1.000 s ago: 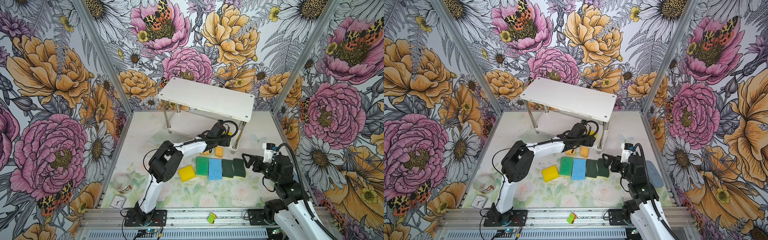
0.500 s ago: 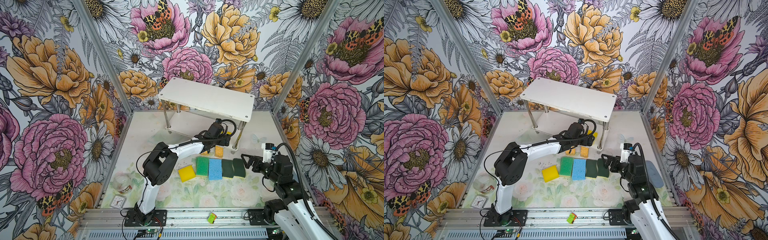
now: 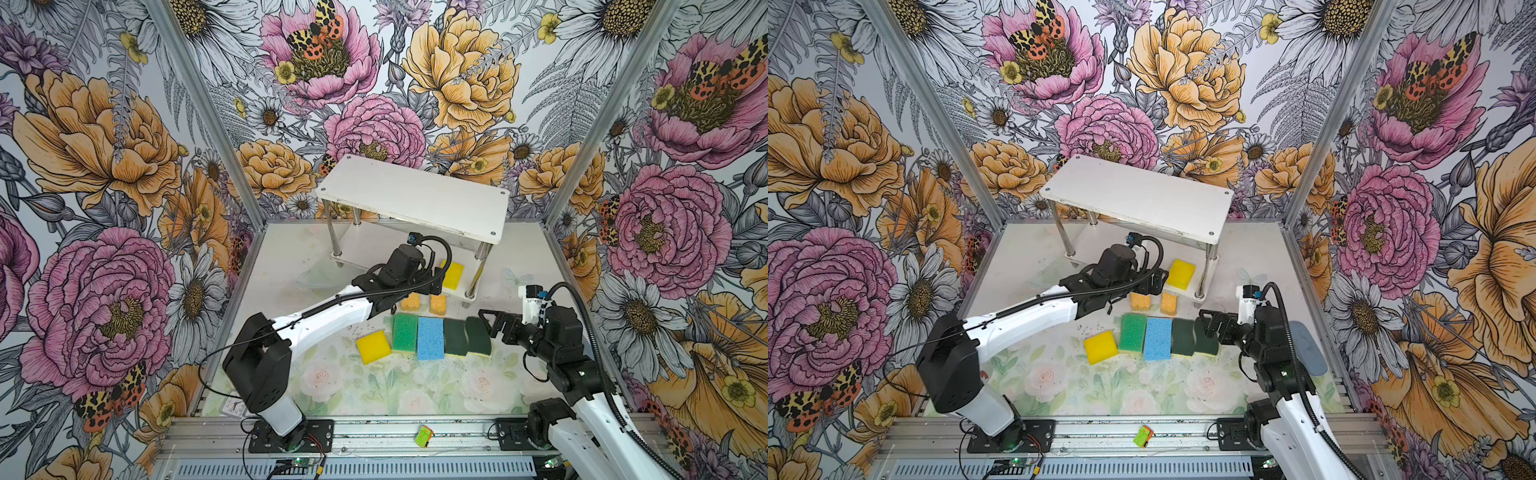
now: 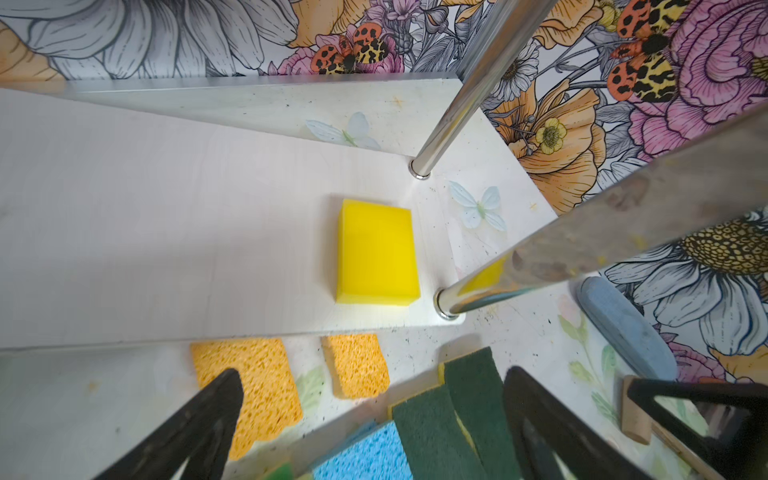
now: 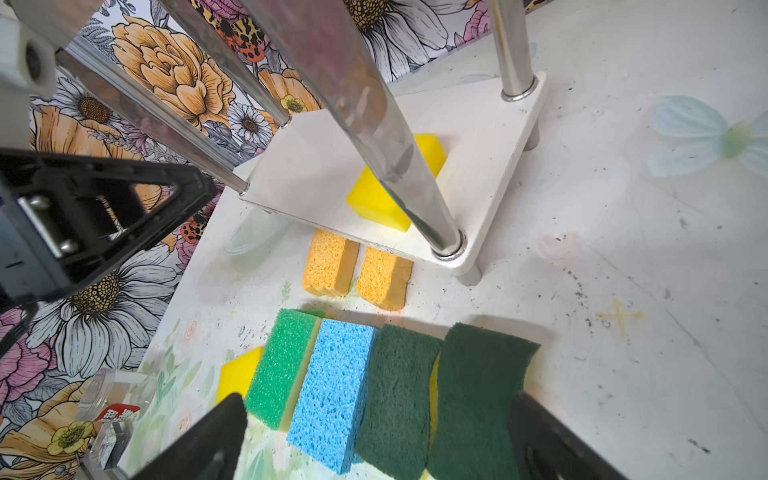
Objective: Place and organize the cleaning sponges onto the shelf
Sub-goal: 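Withdraw the left gripper from the shelf toward the sponge row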
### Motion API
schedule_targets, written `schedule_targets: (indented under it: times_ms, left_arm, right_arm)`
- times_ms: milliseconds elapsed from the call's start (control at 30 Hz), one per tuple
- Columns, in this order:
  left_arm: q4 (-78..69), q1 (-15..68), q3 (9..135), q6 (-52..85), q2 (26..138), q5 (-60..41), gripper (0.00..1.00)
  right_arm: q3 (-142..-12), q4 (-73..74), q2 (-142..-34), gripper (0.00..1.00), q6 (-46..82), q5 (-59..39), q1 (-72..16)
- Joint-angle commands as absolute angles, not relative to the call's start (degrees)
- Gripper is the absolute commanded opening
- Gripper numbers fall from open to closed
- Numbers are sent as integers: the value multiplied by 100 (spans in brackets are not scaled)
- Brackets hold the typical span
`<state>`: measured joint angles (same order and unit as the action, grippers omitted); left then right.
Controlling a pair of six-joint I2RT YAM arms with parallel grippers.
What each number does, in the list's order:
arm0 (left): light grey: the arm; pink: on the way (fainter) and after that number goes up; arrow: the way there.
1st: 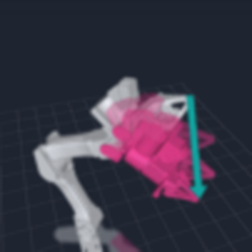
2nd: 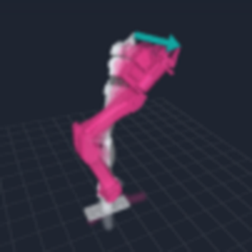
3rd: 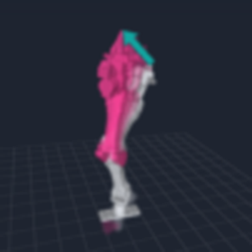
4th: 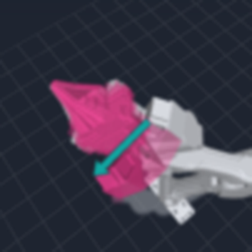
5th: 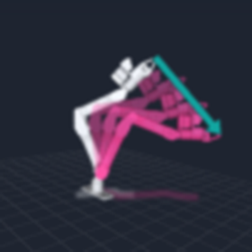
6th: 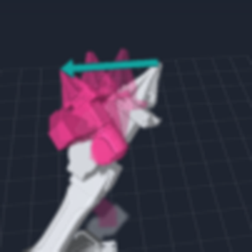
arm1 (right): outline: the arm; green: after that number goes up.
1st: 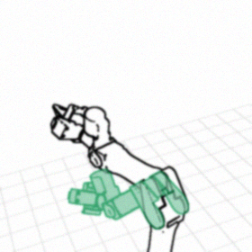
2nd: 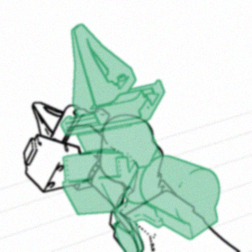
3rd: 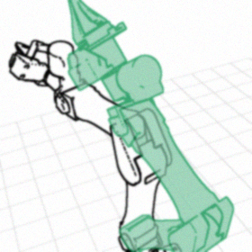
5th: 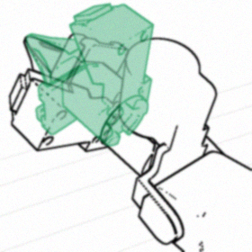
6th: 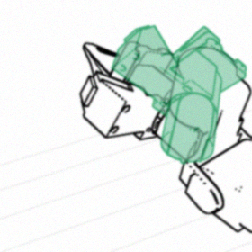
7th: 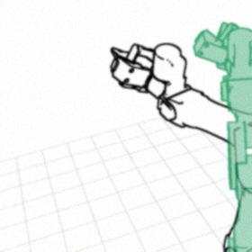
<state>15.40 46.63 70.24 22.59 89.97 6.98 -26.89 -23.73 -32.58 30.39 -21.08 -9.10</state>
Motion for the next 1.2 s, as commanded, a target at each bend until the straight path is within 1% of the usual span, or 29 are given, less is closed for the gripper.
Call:
schedule_targets:
  times_ms: [0,100,233,333,467,633,833,1167]
  left_arm:
    - [2359,4650,6404,2583,8366,1157,99]
    - [2839,4663,5873,3023,7786,1326,99]
    - [3129,4658,5164,3694,7209,1239,99]
    - [3276,4608,4732,4093,7000,846,99]
    - [3505,4581,4551,4324,6913,541,99]
    - [3577,4614,4357,4535,6854,439,99]
    - [3560,4535,4332,4567,7068,161,99]
    - [3236,4500,4230,4660,7577,103,99]
  right_arm:
    - [-2969,-2382,-3311,100,2918,-2290,-936]
    - [-3048,-2388,-3438,100,2909,-2418,-940]
    - [-3128,-2391,-3550,100,2922,-2514,-942]
    - [-3146,-2382,-3612,100,2943,-2558,-952]
    - [-3154,-2382,-3649,100,2961,-2674,-964]
    - [-3129,-2373,-3586,100,2986,-2670,-967]
    - [-3156,-2382,-3638,100,2909,-2668,-968]
    - [-3129,-2373,-3639,100,2821,-2602,-968]
